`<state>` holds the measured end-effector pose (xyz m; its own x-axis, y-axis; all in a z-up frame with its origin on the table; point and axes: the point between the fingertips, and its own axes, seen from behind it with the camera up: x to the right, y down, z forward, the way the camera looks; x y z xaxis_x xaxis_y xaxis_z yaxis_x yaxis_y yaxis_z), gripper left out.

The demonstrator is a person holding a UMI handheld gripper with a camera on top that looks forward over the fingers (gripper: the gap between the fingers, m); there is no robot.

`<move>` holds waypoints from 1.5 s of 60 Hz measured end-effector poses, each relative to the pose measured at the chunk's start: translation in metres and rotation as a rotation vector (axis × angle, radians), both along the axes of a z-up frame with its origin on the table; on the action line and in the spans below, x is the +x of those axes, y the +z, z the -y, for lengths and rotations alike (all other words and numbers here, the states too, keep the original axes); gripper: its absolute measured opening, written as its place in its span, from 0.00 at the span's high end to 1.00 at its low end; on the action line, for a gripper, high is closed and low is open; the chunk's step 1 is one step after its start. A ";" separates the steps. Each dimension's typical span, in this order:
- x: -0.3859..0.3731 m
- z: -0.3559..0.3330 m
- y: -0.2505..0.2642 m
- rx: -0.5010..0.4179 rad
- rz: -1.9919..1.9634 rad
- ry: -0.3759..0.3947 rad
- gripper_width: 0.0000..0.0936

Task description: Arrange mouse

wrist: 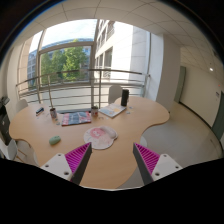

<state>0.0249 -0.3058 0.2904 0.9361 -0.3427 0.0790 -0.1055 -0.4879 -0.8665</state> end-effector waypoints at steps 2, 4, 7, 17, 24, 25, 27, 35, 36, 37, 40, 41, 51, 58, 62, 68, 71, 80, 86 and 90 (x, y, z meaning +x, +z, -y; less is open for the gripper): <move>0.000 0.001 -0.002 -0.005 0.002 -0.004 0.09; 0.000 0.002 -0.005 -0.013 0.006 -0.007 0.09; -0.001 0.005 -0.012 -0.026 0.012 -0.012 0.09; -0.024 0.020 -0.058 -0.083 0.026 -0.026 0.09; -0.060 0.033 -0.104 -0.135 0.025 -0.021 0.09; -0.065 0.033 -0.114 -0.144 0.021 -0.020 0.09; -0.080 0.035 -0.132 -0.170 0.010 -0.015 0.09; -0.151 0.029 -0.193 -0.238 -0.024 0.033 0.09; -0.161 0.025 -0.199 -0.243 -0.029 0.047 0.09; -0.172 0.020 -0.204 -0.244 -0.036 0.060 0.09; -0.201 0.003 -0.216 -0.236 -0.055 0.098 0.09; -0.211 -0.003 -0.220 -0.235 -0.061 0.111 0.09; -0.283 -0.086 -0.247 -0.204 -0.090 0.218 0.09; -0.312 -0.162 -0.260 -0.177 -0.083 0.276 0.09; -0.322 -0.208 -0.269 -0.167 -0.086 0.298 0.09; -0.327 -0.268 -0.286 -0.168 -0.096 0.321 0.09; -0.330 -0.287 -0.292 -0.180 -0.105 0.322 0.09; -0.329 -0.333 -0.307 -0.198 -0.133 0.322 0.10; -0.333 -0.355 -0.307 -0.191 -0.113 0.344 0.11; -0.339 -0.367 -0.307 -0.186 -0.099 0.366 0.17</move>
